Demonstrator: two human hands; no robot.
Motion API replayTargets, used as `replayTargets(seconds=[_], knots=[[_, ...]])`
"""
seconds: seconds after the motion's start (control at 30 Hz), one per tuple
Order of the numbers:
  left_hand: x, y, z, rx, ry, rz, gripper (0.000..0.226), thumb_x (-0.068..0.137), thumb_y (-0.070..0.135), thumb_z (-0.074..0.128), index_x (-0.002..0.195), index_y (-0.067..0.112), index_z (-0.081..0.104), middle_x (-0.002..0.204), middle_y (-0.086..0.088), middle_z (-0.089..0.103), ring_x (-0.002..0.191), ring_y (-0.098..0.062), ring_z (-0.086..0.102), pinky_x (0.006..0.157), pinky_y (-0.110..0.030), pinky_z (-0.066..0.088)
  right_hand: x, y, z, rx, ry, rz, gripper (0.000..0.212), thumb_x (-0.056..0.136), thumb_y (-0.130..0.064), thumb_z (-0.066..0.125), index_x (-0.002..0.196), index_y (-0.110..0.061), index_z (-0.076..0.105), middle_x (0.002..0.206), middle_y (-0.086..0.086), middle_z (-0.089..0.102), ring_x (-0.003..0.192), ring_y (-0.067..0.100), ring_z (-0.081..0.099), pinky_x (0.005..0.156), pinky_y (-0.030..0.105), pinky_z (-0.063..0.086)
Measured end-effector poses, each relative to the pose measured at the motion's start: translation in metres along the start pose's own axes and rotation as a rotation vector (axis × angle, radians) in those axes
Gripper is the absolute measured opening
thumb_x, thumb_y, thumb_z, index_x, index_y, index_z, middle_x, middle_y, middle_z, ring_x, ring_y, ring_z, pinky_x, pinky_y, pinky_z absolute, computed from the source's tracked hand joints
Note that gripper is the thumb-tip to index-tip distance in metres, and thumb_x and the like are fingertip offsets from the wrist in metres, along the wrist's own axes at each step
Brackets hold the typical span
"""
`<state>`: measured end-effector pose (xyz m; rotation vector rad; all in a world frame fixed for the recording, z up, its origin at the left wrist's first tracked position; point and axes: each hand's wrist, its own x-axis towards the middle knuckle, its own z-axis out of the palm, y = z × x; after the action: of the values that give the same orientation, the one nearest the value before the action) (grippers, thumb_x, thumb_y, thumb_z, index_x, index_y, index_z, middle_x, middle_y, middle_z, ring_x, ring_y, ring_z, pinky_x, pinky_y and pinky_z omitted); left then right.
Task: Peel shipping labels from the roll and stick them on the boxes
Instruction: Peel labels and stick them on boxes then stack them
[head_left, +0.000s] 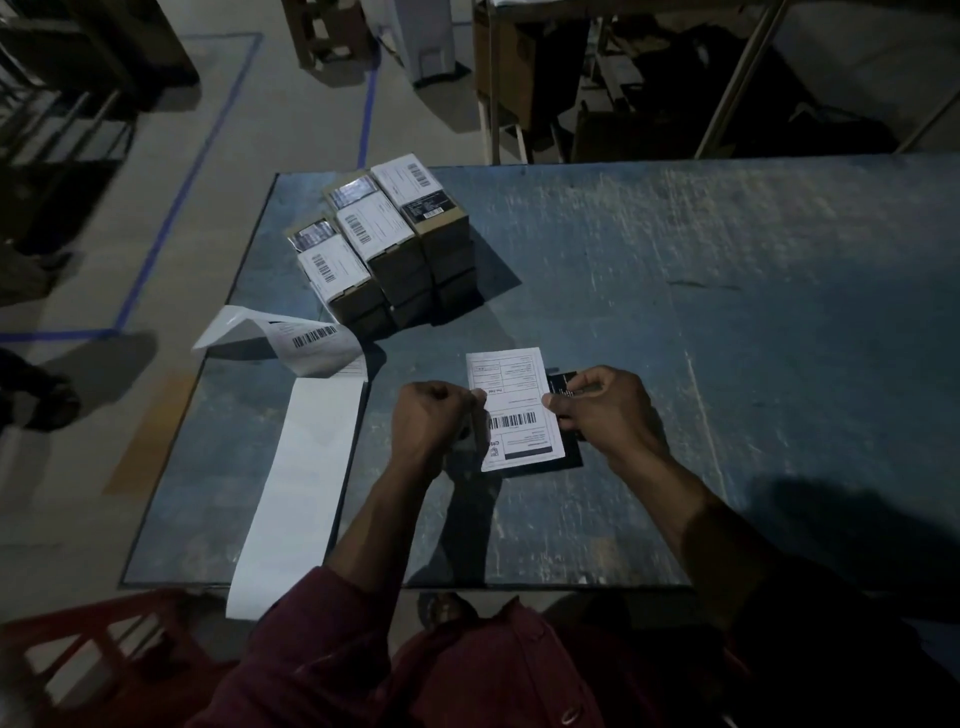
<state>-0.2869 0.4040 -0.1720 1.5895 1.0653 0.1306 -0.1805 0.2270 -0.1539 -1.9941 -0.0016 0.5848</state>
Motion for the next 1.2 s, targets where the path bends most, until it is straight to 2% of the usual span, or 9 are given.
replayTargets(seconds=[0.07,0.2,0.33,0.6,0.73,0.8,0.93,1.03,1.2], knots=[[0.000,0.000,0.001,0.051,0.017,0.021,0.025,0.088,0.028,0.083,0.069,0.014,0.076,0.060,0.001,0.072,0.047,-0.013,0.061,0.050,-0.025,0.044,0.001,-0.001,0.001,-0.012,0.015,-0.006,0.031,0.077,-0.013,0.092,0.095,-0.006,0.068,0.086,0.009,0.077,0.067,0.022,0.076,0.045,0.016,0.048],[0.004,0.000,0.001,0.092,0.037,0.055,0.024,0.088,0.033,0.084,0.072,0.016,0.079,0.065,0.000,0.075,0.058,-0.023,0.072,0.062,-0.036,0.058,0.001,-0.003,0.003,-0.059,0.038,-0.033,0.029,0.076,-0.015,0.093,0.092,-0.008,0.069,0.086,0.007,0.077,0.068,0.020,0.076,0.046,0.016,0.049],[0.006,-0.003,0.003,0.073,0.045,0.088,0.024,0.087,0.029,0.084,0.069,0.014,0.078,0.063,-0.003,0.074,0.055,-0.023,0.068,0.061,-0.038,0.057,0.003,-0.009,0.003,-0.159,0.054,-0.070,0.025,0.077,-0.017,0.092,0.088,-0.012,0.070,0.088,0.003,0.079,0.075,0.019,0.076,0.069,0.034,0.064],[0.001,-0.008,0.008,0.067,0.074,0.116,0.023,0.088,0.032,0.083,0.070,0.018,0.078,0.068,0.006,0.077,0.065,-0.018,0.076,0.073,-0.049,0.065,0.010,-0.014,0.004,-0.248,0.064,-0.074,0.026,0.074,-0.019,0.094,0.078,-0.019,0.068,0.084,0.000,0.078,0.072,0.019,0.076,0.071,0.044,0.065],[0.003,-0.010,0.009,0.069,0.091,0.115,0.022,0.085,0.032,0.085,0.070,0.018,0.078,0.067,0.006,0.076,0.063,-0.017,0.074,0.072,-0.045,0.065,0.009,-0.014,0.004,-0.279,0.072,-0.085,0.025,0.074,-0.021,0.094,0.077,-0.021,0.069,0.084,-0.002,0.078,0.072,0.017,0.075,0.071,0.042,0.065],[0.003,-0.010,0.008,0.071,0.099,0.117,0.021,0.084,0.032,0.086,0.070,0.018,0.078,0.066,0.006,0.075,0.063,-0.016,0.074,0.069,-0.042,0.063,0.008,-0.015,0.004,-0.308,0.072,-0.092,0.024,0.075,-0.024,0.093,0.078,-0.022,0.069,0.086,-0.003,0.078,0.075,0.017,0.075,0.069,0.035,0.062],[0.000,-0.014,0.010,0.087,0.116,0.129,0.021,0.085,0.031,0.084,0.069,0.019,0.077,0.066,0.007,0.076,0.062,-0.015,0.074,0.065,-0.038,0.061,0.007,-0.017,0.003,-0.347,0.082,-0.095,0.021,0.075,-0.030,0.092,0.081,-0.021,0.074,0.086,-0.006,0.078,0.077,0.015,0.074,0.058,0.019,0.044],[0.000,-0.015,0.013,0.098,0.143,0.127,0.019,0.085,0.032,0.084,0.072,0.020,0.077,0.067,0.008,0.076,0.063,-0.013,0.074,0.064,-0.036,0.061,0.004,-0.017,0.004,-0.359,0.094,-0.095,0.021,0.076,-0.032,0.091,0.082,-0.020,0.075,0.085,-0.007,0.077,0.078,0.014,0.072,0.054,0.016,0.036],[-0.003,-0.012,0.015,0.126,0.166,0.144,0.019,0.086,0.029,0.083,0.072,0.019,0.076,0.067,0.006,0.075,0.062,-0.012,0.072,0.060,-0.028,0.055,0.002,-0.014,0.006,-0.389,0.124,-0.140,0.020,0.076,-0.031,0.091,0.081,-0.020,0.075,0.086,-0.009,0.077,0.074,0.010,0.067,0.053,0.015,0.033]])
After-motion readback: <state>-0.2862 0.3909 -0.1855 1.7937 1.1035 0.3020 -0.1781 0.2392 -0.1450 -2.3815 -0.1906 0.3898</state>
